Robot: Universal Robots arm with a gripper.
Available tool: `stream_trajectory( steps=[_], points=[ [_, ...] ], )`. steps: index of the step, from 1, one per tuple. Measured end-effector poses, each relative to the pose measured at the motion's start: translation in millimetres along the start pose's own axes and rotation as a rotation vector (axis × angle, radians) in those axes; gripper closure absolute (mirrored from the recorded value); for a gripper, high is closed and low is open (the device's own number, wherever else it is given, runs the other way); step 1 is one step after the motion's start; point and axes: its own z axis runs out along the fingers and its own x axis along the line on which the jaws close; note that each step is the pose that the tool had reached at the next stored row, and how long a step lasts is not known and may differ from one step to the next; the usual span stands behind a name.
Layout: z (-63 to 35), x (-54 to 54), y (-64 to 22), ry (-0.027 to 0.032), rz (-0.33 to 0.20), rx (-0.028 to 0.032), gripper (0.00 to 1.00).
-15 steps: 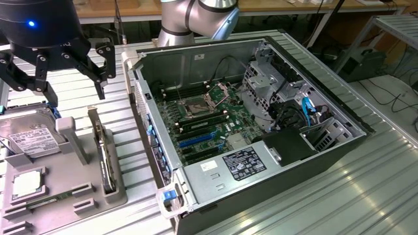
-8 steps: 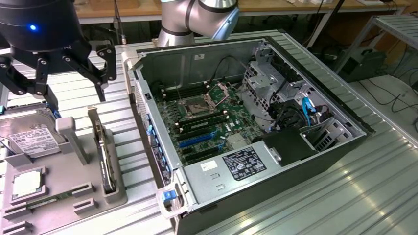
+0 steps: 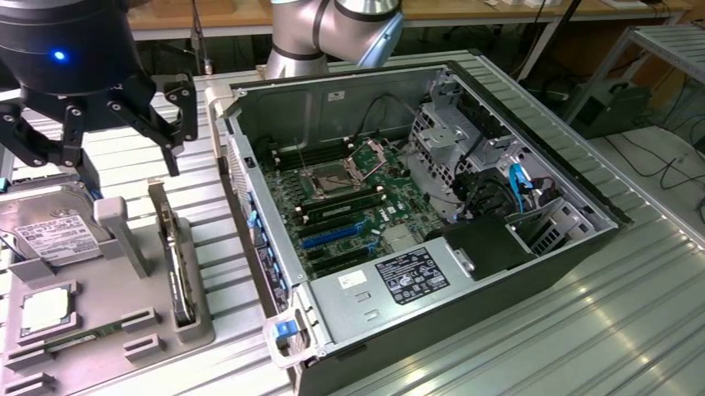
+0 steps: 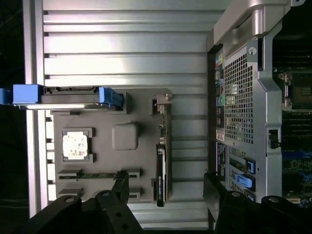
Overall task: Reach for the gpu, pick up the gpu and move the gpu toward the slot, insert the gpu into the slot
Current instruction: 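Pick up the gpu and move the gpu toward the slot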
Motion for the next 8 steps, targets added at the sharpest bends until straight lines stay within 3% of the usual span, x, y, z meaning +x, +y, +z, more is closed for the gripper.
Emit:
stream_trajectory(
  steps=[8],
  points=[
    [6.1, 0.1, -3.4, 0.0003, -0.005, -0.0001, 0.28]
  ],
)
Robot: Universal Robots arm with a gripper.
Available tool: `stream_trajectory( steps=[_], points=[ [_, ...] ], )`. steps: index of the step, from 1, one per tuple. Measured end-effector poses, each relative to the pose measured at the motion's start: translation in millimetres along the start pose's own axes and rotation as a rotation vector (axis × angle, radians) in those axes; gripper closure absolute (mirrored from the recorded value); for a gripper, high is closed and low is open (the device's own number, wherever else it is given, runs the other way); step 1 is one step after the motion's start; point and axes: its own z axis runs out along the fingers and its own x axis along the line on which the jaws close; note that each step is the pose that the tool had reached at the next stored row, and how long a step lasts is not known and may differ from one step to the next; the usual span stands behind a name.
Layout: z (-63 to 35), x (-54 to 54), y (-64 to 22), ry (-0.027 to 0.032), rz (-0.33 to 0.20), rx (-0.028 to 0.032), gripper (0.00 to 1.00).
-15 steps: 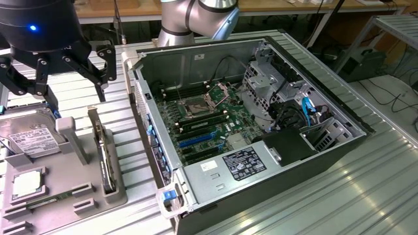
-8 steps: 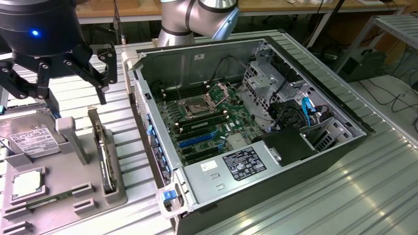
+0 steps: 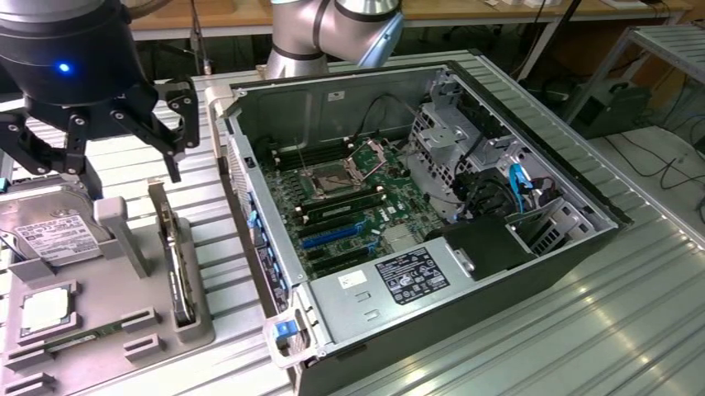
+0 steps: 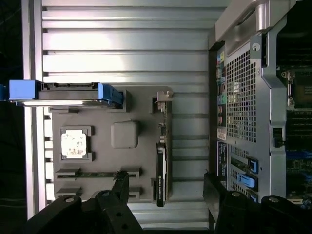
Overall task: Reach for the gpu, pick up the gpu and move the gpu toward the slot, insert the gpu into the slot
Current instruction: 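Pick up the gpu and move the gpu toward the slot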
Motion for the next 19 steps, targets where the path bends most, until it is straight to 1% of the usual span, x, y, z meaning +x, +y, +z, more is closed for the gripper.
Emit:
stream_trajectory(
  steps=[10, 19],
  points=[
    [9.4, 0.3, -3.8, 0.0001, -0.004, -0.0001, 0.28],
    [20.5, 0.5, -7.5, 0.0001, -0.004, -0.0001, 0.28]
  ],
)
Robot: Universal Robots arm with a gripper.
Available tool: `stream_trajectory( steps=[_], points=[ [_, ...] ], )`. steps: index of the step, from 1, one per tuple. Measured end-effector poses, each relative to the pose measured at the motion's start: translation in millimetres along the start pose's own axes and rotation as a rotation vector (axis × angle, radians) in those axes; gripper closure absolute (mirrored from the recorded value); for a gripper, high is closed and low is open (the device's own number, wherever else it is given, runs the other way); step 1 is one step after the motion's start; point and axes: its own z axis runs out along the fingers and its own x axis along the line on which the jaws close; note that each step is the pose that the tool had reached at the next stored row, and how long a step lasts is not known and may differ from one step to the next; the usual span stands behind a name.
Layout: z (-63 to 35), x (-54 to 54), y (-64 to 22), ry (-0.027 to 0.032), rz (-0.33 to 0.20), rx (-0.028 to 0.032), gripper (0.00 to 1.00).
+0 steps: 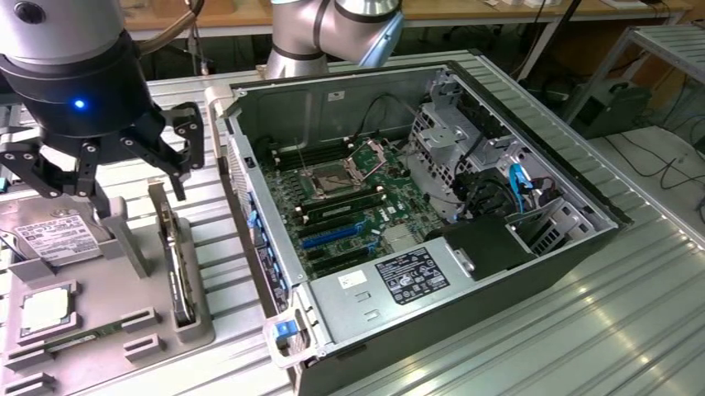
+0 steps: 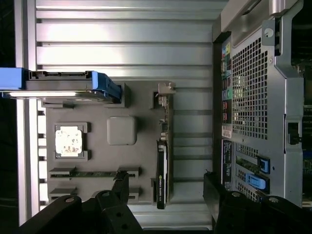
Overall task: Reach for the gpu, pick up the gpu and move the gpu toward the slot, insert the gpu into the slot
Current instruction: 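Pick up the gpu and move the gpu toward the slot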
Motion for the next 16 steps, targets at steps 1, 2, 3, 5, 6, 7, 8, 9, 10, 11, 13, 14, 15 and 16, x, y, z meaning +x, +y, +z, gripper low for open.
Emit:
stream_trajectory(
  steps=[1, 2, 3, 5, 6, 7, 8, 9, 10, 11, 13, 14, 15, 16],
  points=[
    [1.0, 0.0, -0.3, 0.0, 0.0, 0.0, 0.28],
    [1.9, 0.0, -0.6, 0.0, 0.0, 0.0, 0.28],
    [2.6, 0.0, -0.9, 0.0, 0.0, 0.0, 0.28],
    [4.3, 0.1, -1.9, 0.0001, 0.0, 0.0001, 0.28],
    [5.3, 0.1, -2.4, 0.0001, 0.0, 0.0, 0.28],
    [6.0, 0.1, -2.8, 0.0001, 0.0, 0.0, 0.28],
    [6.8, 0.1, -3.3, 0.0001, -0.001, 0.0, 0.28],
    [7.5, 0.2, -3.6, 0.0, -0.001, 0.0, 0.28],
    [8.2, 0.2, -4.0, 0.0001, -0.001, 0.0, 0.28],
    [8.9, 0.2, -4.4, 0.0, -0.001, 0.0, 0.28],
    [10.1, 0.3, -5.2, 0.0002, -0.001, 0.0001, 0.28],
    [10.8, 0.2, -5.6, 0.0001, -0.001, 0.0, 0.28],
    [11.4, 0.3, -6.0, 0.0001, -0.001, 0.0, 0.28],
    [12.0, 0.3, -6.4, 0.0001, -0.001, 0.0, 0.28]
  ],
)
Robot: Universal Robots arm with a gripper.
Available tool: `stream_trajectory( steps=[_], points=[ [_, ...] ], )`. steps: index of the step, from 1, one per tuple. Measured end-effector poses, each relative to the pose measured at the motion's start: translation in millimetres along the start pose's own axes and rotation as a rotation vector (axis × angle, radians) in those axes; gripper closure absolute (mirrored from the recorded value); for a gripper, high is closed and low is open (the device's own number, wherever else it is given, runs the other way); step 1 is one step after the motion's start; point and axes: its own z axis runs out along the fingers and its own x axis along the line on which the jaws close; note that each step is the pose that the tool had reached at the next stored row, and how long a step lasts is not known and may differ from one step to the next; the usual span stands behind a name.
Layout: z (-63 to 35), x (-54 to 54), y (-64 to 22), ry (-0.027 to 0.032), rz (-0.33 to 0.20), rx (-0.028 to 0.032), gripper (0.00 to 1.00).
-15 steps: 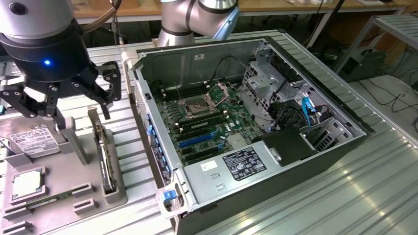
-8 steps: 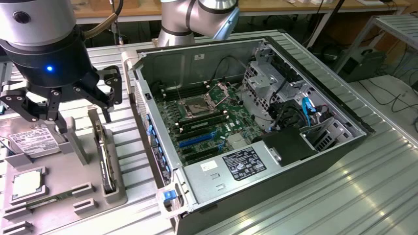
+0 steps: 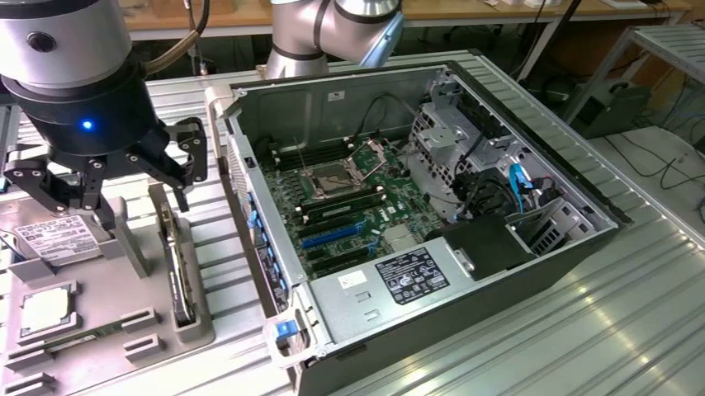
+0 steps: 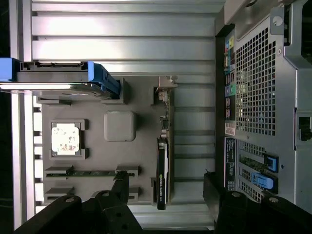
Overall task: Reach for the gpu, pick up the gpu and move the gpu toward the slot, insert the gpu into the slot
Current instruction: 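Pick up the gpu and move the gpu toward the slot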
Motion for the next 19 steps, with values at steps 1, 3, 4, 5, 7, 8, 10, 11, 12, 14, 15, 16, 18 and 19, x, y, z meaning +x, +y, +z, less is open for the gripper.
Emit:
stream_trajectory(
  steps=[1, 3, 4, 5, 7, 8, 10, 11, 12, 14, 15, 16, 18, 19],
  points=[
    [0.6, 0.0, -0.4, 0.0, 0.0, 0.0, 0.28],
    [1.8, 0.0, -1.2, 0.0, 0.0, 0.0, 0.28],
    [2.6, 0.0, -1.8, 0.0001, 0.0, 0.0001, 0.28],
    [3.2, 0.1, -2.2, 0.0, 0.0, 0.0, 0.28],
    [4.6, 0.1, -3.2, 0.0001, -0.001, 0.0001, 0.28],
    [5.2, 0.1, -3.7, 0.0001, -0.001, 0.0, 0.28],
    [6.5, 0.1, -4.6, 0.0001, -0.001, 0.0, 0.28],
    [7.2, 0.2, -5.0, 0.0, -0.001, 0.0, 0.28],
    [7.8, 0.2, -5.4, 0.0001, -0.001, 0.0, 0.28],
    [9.1, 0.2, -6.5, 0.0, -0.001, 0.0, 0.28],
    [10.4, 0.2, -7.4, 0.0001, -0.002, 0.0, 0.28],
    [11.6, 0.3, -7.9, -0.0002, -0.002, 0.0009, 0.28],
    [12.8, 0.3, -8.4, 0.0002, -0.004, 0.0069, 0.28],
    [14.4, 0.3, -8.6, 0.0003, -0.006, 0.0081, 0.28]
  ],
)
